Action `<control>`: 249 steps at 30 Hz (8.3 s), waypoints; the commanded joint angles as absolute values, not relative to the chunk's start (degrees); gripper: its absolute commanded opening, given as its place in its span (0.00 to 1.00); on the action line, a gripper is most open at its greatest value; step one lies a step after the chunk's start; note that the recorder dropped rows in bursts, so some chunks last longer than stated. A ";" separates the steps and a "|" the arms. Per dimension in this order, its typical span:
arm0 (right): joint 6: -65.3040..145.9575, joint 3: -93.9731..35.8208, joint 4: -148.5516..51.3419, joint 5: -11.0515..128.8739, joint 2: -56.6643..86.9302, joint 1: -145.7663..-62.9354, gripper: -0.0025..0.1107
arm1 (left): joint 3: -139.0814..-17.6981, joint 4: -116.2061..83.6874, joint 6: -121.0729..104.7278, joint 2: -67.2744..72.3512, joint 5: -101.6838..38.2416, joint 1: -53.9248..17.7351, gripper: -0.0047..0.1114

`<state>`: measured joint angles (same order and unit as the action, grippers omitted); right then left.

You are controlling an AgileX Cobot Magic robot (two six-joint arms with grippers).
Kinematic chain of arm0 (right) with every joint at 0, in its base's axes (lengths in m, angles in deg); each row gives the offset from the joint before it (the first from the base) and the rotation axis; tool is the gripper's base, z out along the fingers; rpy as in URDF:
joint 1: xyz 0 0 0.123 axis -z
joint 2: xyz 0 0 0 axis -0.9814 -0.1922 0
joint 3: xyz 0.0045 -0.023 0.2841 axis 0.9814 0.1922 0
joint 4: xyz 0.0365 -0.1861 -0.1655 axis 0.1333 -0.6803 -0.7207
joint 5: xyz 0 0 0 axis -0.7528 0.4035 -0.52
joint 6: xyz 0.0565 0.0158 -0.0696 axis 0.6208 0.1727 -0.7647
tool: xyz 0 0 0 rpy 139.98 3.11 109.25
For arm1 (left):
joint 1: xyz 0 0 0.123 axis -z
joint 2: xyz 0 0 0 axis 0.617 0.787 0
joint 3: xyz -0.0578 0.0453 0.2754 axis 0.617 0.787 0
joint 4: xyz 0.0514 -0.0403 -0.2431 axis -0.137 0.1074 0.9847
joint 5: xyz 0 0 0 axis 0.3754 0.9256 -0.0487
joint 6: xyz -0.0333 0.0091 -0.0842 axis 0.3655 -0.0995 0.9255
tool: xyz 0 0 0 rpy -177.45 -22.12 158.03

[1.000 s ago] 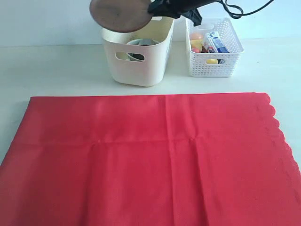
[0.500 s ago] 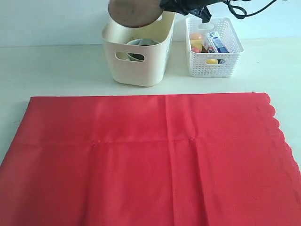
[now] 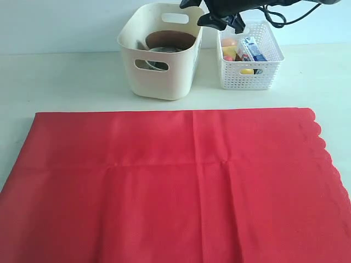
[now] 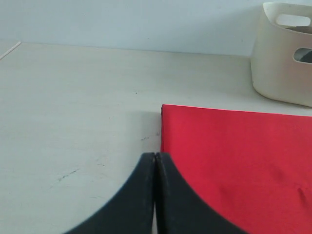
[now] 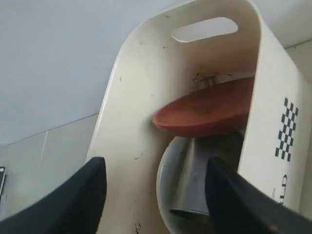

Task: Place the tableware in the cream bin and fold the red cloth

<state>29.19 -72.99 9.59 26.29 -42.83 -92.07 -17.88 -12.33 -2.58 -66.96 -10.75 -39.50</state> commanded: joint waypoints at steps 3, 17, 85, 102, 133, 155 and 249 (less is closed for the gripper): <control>28.43 -73.17 6.71 24.06 -39.68 -90.55 0.50 | -17.70 -12.37 -2.54 -67.27 -11.46 -39.14 0.05; 41.64 -73.06 -34.69 3.21 -22.87 -89.61 0.02 | -17.70 -9.85 -0.09 -67.27 -18.33 -39.14 0.05; 35.05 -13.72 -28.78 36.35 -13.97 -120.44 0.02 | -41.19 4.29 -4.72 31.78 -33.09 -32.17 0.04; 91.84 -13.72 -89.78 17.70 1.58 -120.07 0.02 | -57.34 -1.99 -15.25 23.45 -9.88 -52.99 0.04; 111.77 -15.05 -111.37 13.24 29.24 -120.07 0.02 | -93.09 11.34 -16.76 33.39 -4.02 14.46 0.04; 109.55 -14.85 -106.85 4.80 29.35 -120.07 0.02 | -108.76 1.24 -12.88 48.05 17.62 10.52 0.22; 100.02 -12.61 -87.08 35.41 -22.92 -120.20 0.02 | -59.13 -8.00 -11.35 -9.61 4.90 -19.13 0.05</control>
